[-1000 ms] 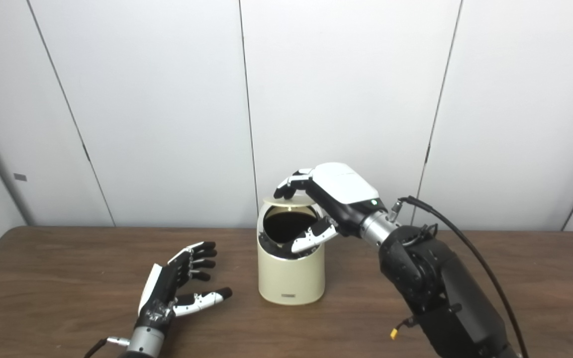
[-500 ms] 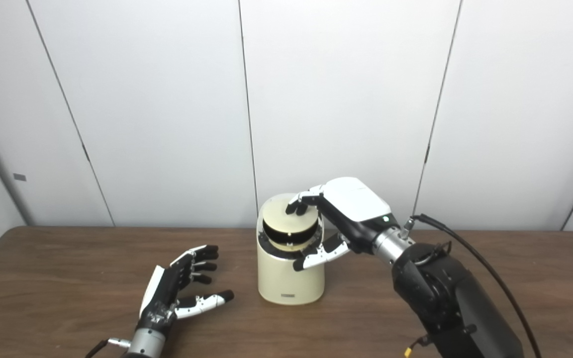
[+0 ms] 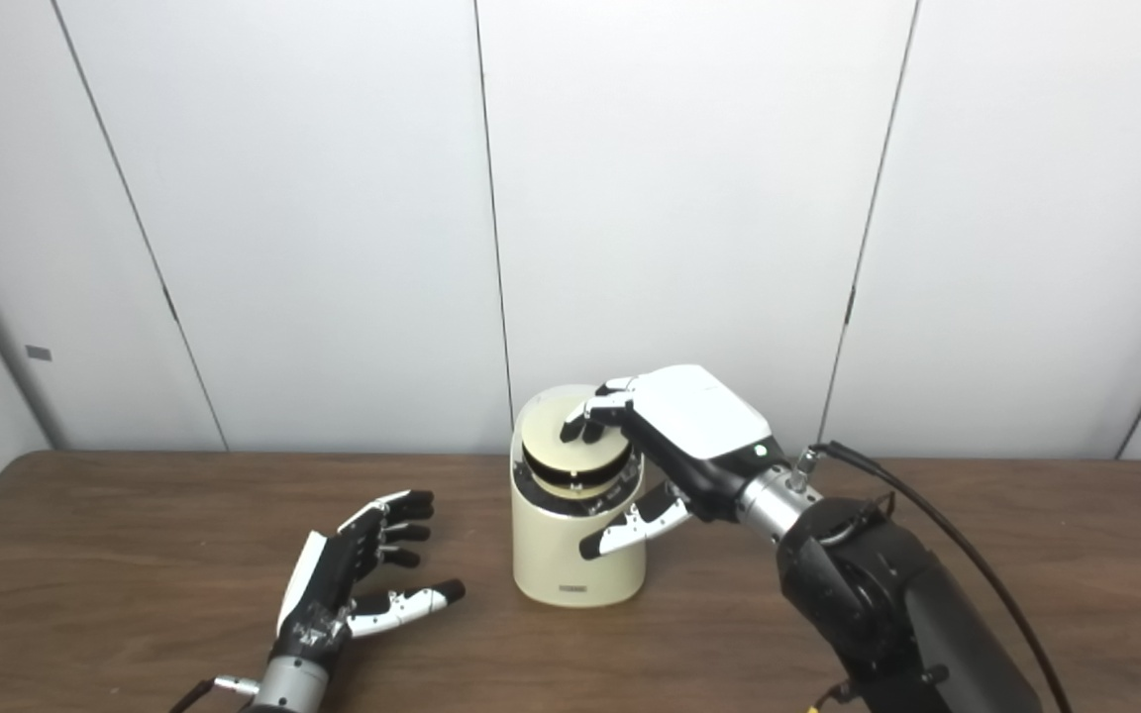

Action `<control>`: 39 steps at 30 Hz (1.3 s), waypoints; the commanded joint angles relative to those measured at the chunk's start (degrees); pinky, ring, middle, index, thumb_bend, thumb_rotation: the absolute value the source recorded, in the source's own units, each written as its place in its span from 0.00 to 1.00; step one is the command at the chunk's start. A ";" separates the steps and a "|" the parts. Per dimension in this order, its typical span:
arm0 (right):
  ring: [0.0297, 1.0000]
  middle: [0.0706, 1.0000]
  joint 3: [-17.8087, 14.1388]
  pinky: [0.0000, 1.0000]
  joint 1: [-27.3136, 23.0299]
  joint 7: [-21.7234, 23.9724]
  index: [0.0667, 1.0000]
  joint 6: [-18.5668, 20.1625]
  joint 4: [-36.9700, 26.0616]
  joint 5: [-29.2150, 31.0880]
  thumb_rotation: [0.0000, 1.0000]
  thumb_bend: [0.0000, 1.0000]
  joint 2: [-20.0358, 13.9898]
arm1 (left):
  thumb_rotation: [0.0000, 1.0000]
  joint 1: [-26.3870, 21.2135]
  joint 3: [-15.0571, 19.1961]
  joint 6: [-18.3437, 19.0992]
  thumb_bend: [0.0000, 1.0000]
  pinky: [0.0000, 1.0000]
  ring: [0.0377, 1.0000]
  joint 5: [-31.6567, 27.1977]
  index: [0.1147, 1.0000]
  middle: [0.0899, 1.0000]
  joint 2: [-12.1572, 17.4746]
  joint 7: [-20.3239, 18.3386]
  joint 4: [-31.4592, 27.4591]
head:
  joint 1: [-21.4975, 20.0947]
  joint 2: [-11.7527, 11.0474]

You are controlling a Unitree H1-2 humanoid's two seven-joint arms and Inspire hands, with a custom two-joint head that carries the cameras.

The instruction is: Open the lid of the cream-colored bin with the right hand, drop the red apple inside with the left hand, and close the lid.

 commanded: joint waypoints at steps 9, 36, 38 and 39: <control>0.85 0.67 0.20 0.82 -2.07 -0.12 0.69 -1.44 -1.06 0.01 0.41 0.67 0.39 | 0.08 0.34 -0.12 -0.15 0.79 0.63 0.72 -0.01 0.76 0.76 -0.28 0.35 -1.22 | 0.19 0.32; 0.86 0.69 0.40 0.83 -0.56 0.00 0.71 -1.47 -1.02 -0.95 0.38 0.67 0.52 | 0.06 1.40 0.25 0.26 0.78 0.64 0.71 -1.14 0.75 0.75 0.24 -0.75 -2.65 | -0.24 1.44; 0.86 0.69 0.42 0.83 -0.49 0.05 0.71 -1.38 -1.08 -1.09 0.38 0.67 0.49 | 0.05 1.45 0.26 0.18 0.78 0.63 0.71 -1.09 0.75 0.74 0.30 -0.78 -2.73 | -0.29 1.67; 0.86 0.69 0.40 0.83 -0.44 -0.13 0.71 -1.56 -0.97 -1.10 0.38 0.67 0.45 | 0.05 1.48 0.26 0.26 0.78 0.63 0.71 -0.98 0.75 0.74 0.31 -0.72 -2.81 | -0.29 1.67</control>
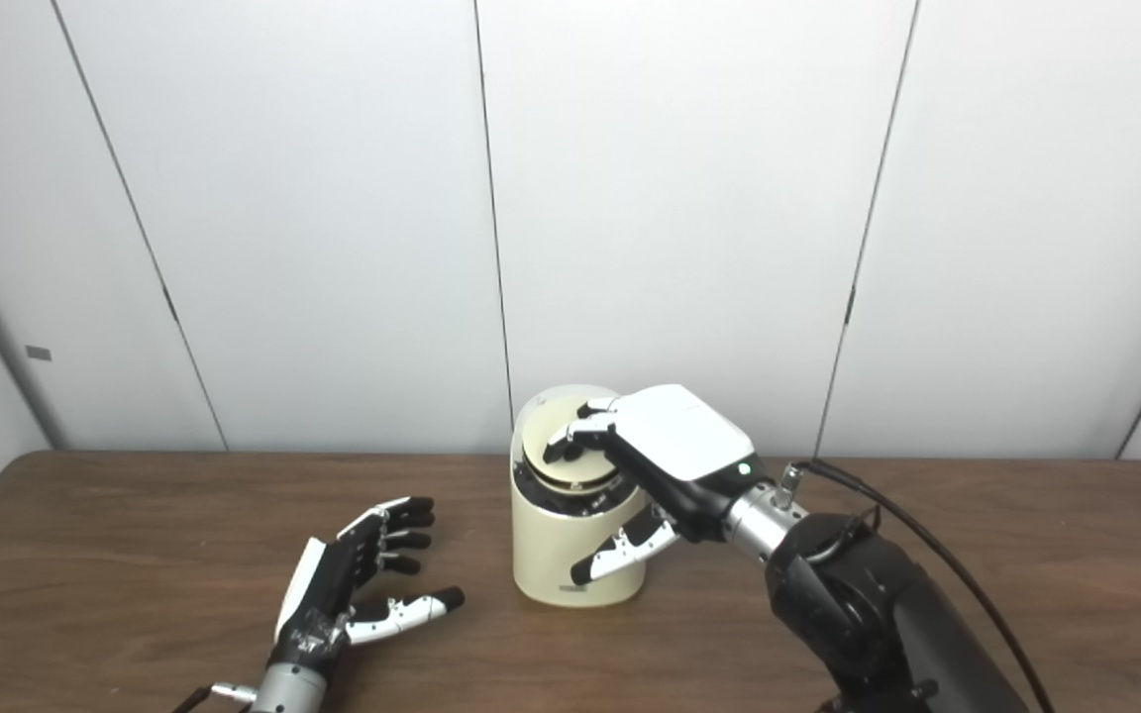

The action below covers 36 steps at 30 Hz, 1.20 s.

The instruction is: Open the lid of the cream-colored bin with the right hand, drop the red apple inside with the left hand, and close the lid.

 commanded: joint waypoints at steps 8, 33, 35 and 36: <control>0.84 0.68 -0.76 0.81 -0.90 -0.72 0.70 -0.53 -0.72 -0.24 0.40 0.67 -0.32 | 0.04 0.80 0.16 -0.47 0.78 0.62 0.71 -0.63 0.75 0.74 0.41 -0.37 -2.15 | 0.31 0.51; 0.84 0.66 1.30 0.85 0.40 5.66 0.69 2.83 -2.85 -1.37 0.37 0.70 -0.58 | 0.02 1.59 0.12 1.61 0.77 0.60 0.70 -0.23 0.75 0.74 0.18 -0.87 -4.73 | 0.43 2.05; 0.84 0.66 1.71 0.85 0.64 6.29 0.69 2.95 -3.02 -1.22 0.37 0.68 -0.70 | 0.03 1.71 0.04 1.84 0.77 0.60 0.70 -0.20 0.75 0.74 0.15 -0.93 -5.10 | 0.54 2.11; 0.84 0.66 1.86 0.86 0.76 6.40 0.69 2.84 -2.88 -0.89 0.36 0.68 -0.70 | 0.03 1.73 0.06 1.82 0.77 0.60 0.70 -0.41 0.75 0.74 0.14 -1.05 -5.11 | 0.54 2.11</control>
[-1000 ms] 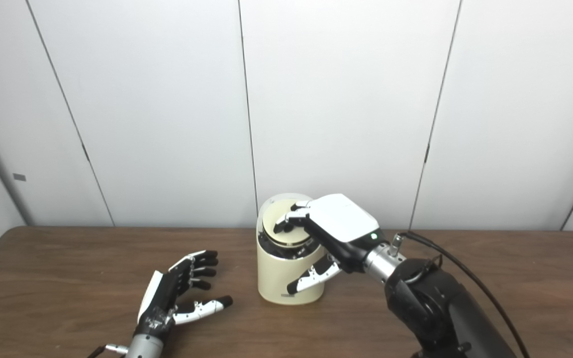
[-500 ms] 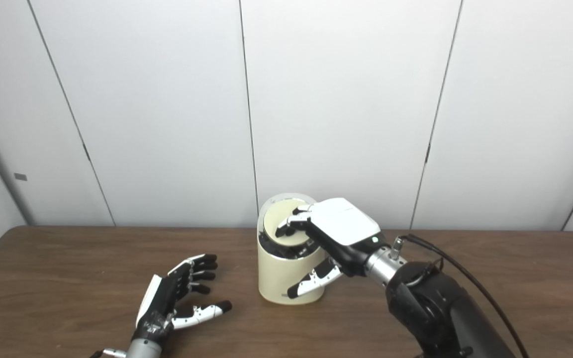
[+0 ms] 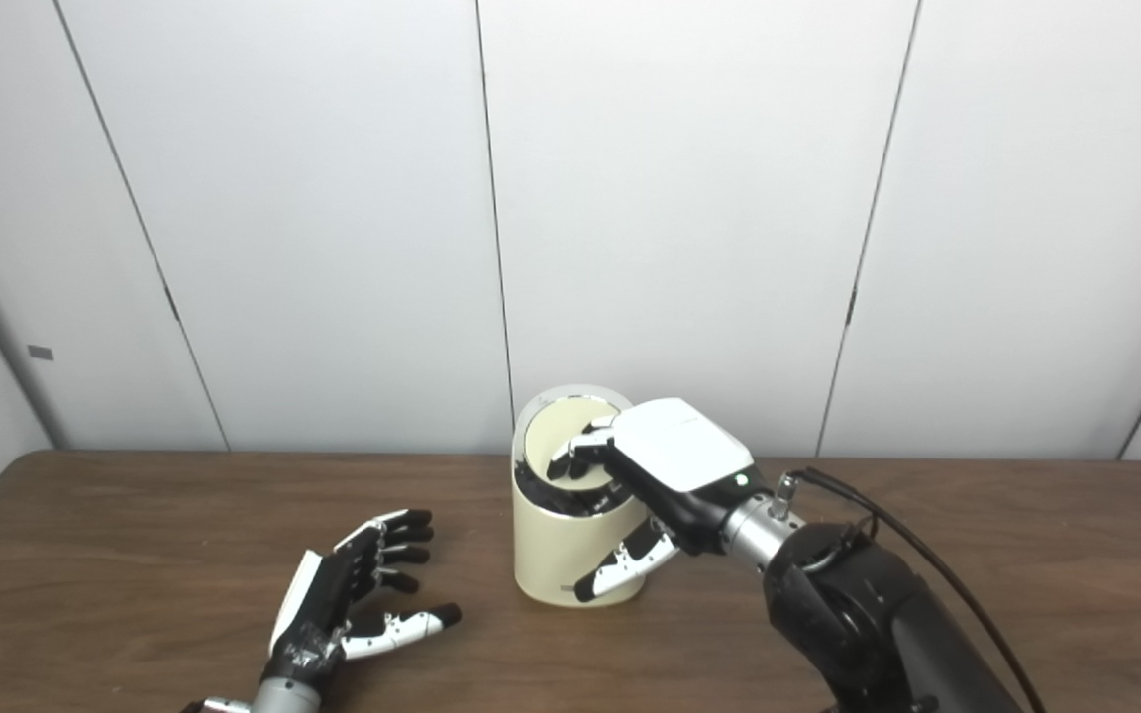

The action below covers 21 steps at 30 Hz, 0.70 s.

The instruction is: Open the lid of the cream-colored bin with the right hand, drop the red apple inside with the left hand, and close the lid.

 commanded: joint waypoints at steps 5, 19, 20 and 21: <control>0.83 0.66 1.20 0.85 -0.06 2.29 0.69 -0.28 -0.02 0.78 0.36 0.70 -0.46 | 0.02 -0.83 0.19 -0.54 0.77 0.60 0.70 -0.51 0.75 0.73 0.09 0.16 -1.51 | 0.06 0.27; 0.83 0.66 0.51 0.81 -0.75 1.48 0.69 -0.29 -1.00 1.63 0.35 0.69 -0.40 | 0.02 -1.41 0.20 -1.00 0.77 0.61 0.71 -0.82 0.75 0.74 0.19 0.29 -0.43 | -0.16 -0.28; 0.82 0.66 0.41 0.77 -0.84 1.54 0.70 -0.28 -1.19 1.80 0.35 0.68 -0.45 | 0.02 -1.43 0.17 -0.94 0.77 0.61 0.71 -0.83 0.75 0.74 0.19 0.27 -0.36 | -0.15 -0.38; 0.82 0.66 0.26 0.74 -0.91 1.62 0.70 -0.22 -1.52 1.99 0.35 0.68 -0.49 | 0.02 -1.42 0.14 -0.83 0.77 0.62 0.72 -0.80 0.75 0.74 0.16 0.29 -0.40 | -0.15 -0.38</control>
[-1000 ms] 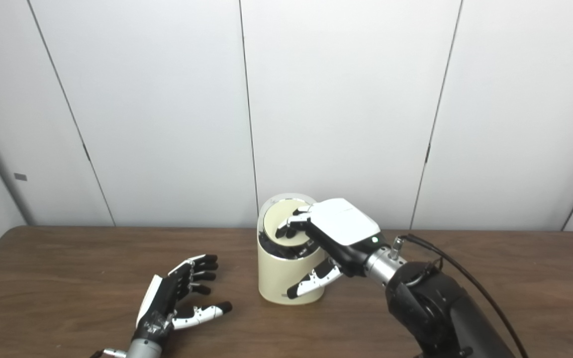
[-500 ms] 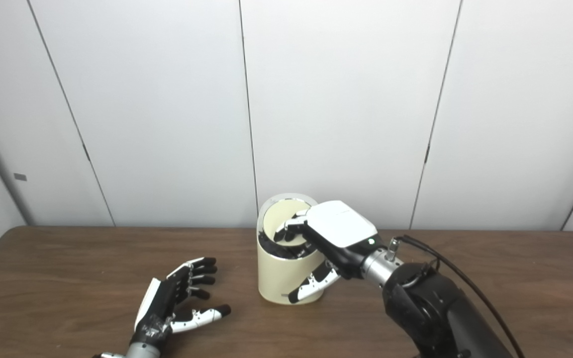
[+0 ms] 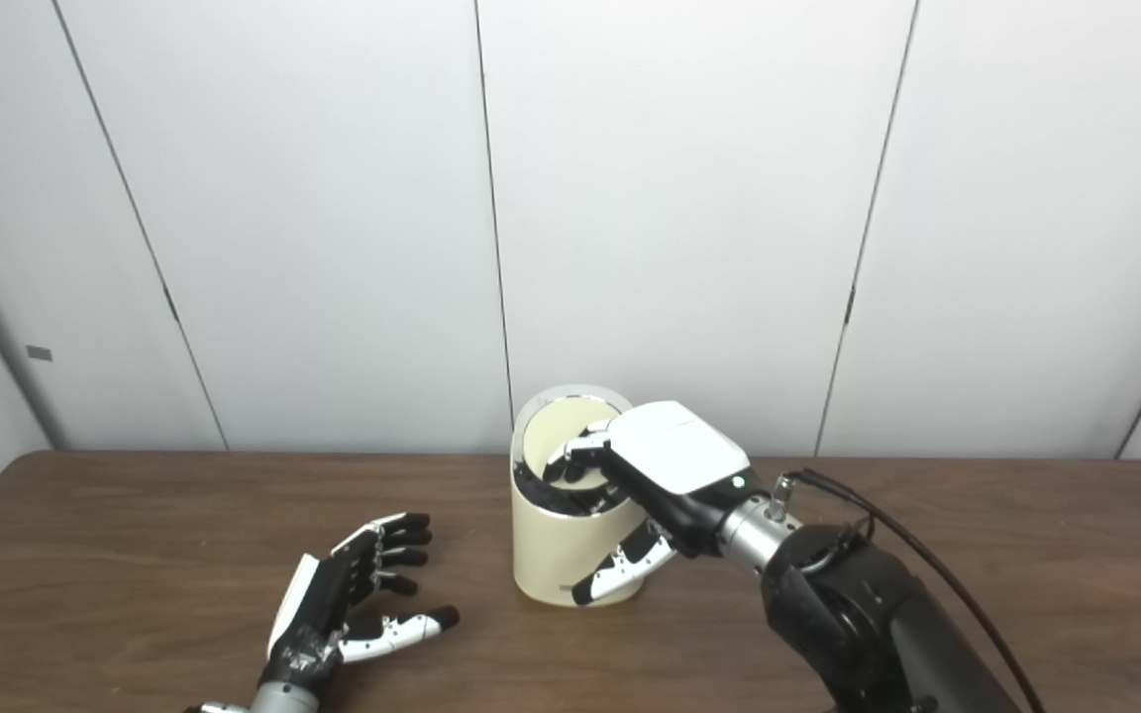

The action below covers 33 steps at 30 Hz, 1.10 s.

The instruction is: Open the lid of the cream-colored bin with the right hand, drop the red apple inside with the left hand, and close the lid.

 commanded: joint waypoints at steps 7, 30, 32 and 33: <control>0.82 0.69 -2.59 0.70 -1.13 -1.11 0.70 -0.65 -3.16 2.24 0.35 0.68 -0.11 | 0.05 -1.47 -0.03 -0.37 0.78 0.64 0.72 0.52 0.76 0.75 0.29 0.46 -0.85 | 0.05 -0.10; 0.75 0.77 -12.35 0.59 -1.37 -7.14 0.76 -0.11 -3.62 8.01 0.36 0.66 -0.12 | 0.04 -1.65 -0.10 -0.65 0.78 0.63 0.72 0.79 0.76 0.75 0.48 0.55 -0.53 | -0.40 0.12; 0.74 0.78 -13.58 0.59 0.40 -7.89 0.77 0.50 -3.89 8.97 0.33 0.65 0.10 | 0.05 -1.62 -0.07 -0.69 0.77 0.63 0.72 0.65 0.76 0.75 0.52 0.48 -0.59 | -0.55 -0.21; 0.74 0.79 -14.03 0.60 1.24 -8.28 0.78 0.61 -3.86 9.22 0.32 0.64 0.09 | 0.05 -1.60 0.00 -0.87 0.78 0.64 0.72 0.49 0.76 0.75 0.48 0.53 -0.50 | -1.11 -1.25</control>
